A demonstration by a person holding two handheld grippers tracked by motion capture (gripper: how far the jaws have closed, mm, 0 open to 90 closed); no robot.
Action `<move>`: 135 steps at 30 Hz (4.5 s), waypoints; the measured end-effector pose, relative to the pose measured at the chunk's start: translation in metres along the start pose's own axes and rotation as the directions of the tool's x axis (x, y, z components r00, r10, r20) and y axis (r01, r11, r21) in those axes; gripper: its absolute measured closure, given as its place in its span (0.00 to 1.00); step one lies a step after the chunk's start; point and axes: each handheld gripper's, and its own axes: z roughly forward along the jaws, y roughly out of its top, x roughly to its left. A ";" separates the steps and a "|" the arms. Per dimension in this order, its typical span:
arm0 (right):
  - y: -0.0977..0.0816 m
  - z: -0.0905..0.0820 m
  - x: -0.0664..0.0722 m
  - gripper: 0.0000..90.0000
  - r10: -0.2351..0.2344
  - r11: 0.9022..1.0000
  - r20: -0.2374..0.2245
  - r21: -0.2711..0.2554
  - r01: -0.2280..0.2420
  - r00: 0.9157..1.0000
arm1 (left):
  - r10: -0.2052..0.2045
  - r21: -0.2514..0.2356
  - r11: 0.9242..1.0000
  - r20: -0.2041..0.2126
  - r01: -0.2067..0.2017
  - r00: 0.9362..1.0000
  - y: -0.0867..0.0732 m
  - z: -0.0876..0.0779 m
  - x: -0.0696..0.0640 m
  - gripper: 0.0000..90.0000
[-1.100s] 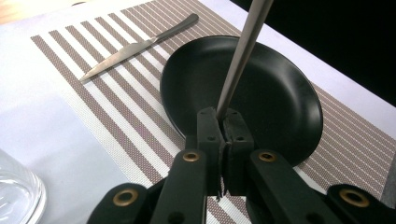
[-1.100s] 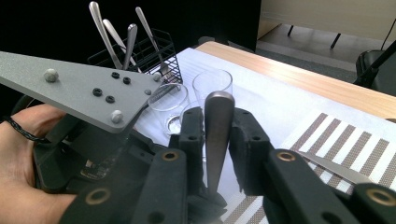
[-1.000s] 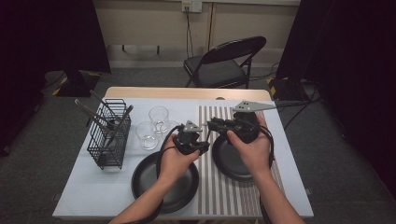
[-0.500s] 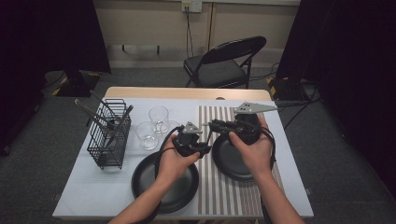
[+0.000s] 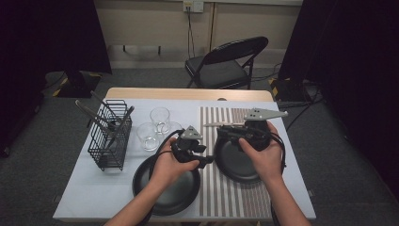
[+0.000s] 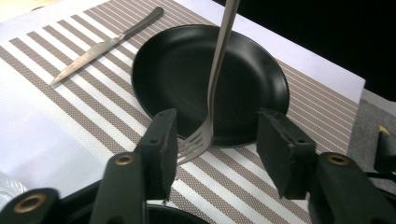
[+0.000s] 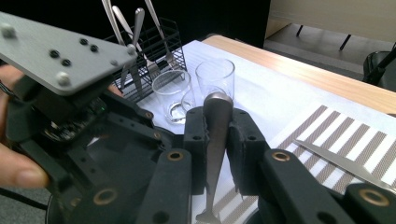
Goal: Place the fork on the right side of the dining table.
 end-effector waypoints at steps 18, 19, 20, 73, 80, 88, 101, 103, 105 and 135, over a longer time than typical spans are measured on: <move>-0.017 -0.011 0.002 0.87 -0.005 1.000 -0.050 0.009 0.006 0.999 | -0.022 0.011 1.000 0.034 0.021 0.999 -0.015 -0.013 0.009 0.30; -0.019 -0.011 0.002 0.87 -0.004 1.000 -0.054 0.009 0.005 0.999 | -0.026 0.012 1.000 0.034 0.026 0.999 -0.016 -0.013 0.009 0.30; -0.020 -0.012 0.002 0.87 0.002 1.000 -0.064 0.008 -0.002 0.998 | -0.023 0.012 1.000 0.034 0.022 0.999 -0.017 -0.014 0.010 0.29; -0.062 -0.024 0.019 0.87 -0.002 0.999 -0.127 0.052 0.009 0.992 | -0.063 0.048 0.997 0.047 0.060 0.997 -0.044 -0.016 0.024 0.21; -0.067 -0.026 0.019 0.87 0.001 0.999 -0.131 0.046 0.006 0.991 | -0.062 0.047 0.997 0.052 0.059 0.997 -0.044 -0.015 0.024 0.21; -0.073 -0.034 0.018 0.87 -0.002 0.999 -0.148 0.039 0.008 0.989 | -0.061 0.058 0.997 0.054 0.058 0.997 -0.044 -0.012 0.024 0.22; -0.086 -0.050 0.012 0.86 0.020 0.999 -0.134 0.041 -0.015 0.991 | -0.048 0.059 0.997 0.063 0.044 0.997 -0.039 -0.005 0.020 0.22; -0.087 -0.052 0.012 0.86 0.018 0.999 -0.134 0.044 -0.012 0.991 | -0.042 0.060 0.997 0.064 0.038 0.997 -0.039 -0.004 0.020 0.22; -0.089 -0.054 0.011 0.86 0.018 0.999 -0.125 0.044 -0.012 0.992 | -0.044 0.062 0.997 0.072 0.039 0.996 -0.039 -0.002 0.019 0.22; -0.102 -0.064 0.002 0.84 0.046 0.997 -0.087 0.062 -0.041 0.995 | -0.034 0.084 0.996 0.072 0.028 0.997 -0.036 0.002 0.018 0.22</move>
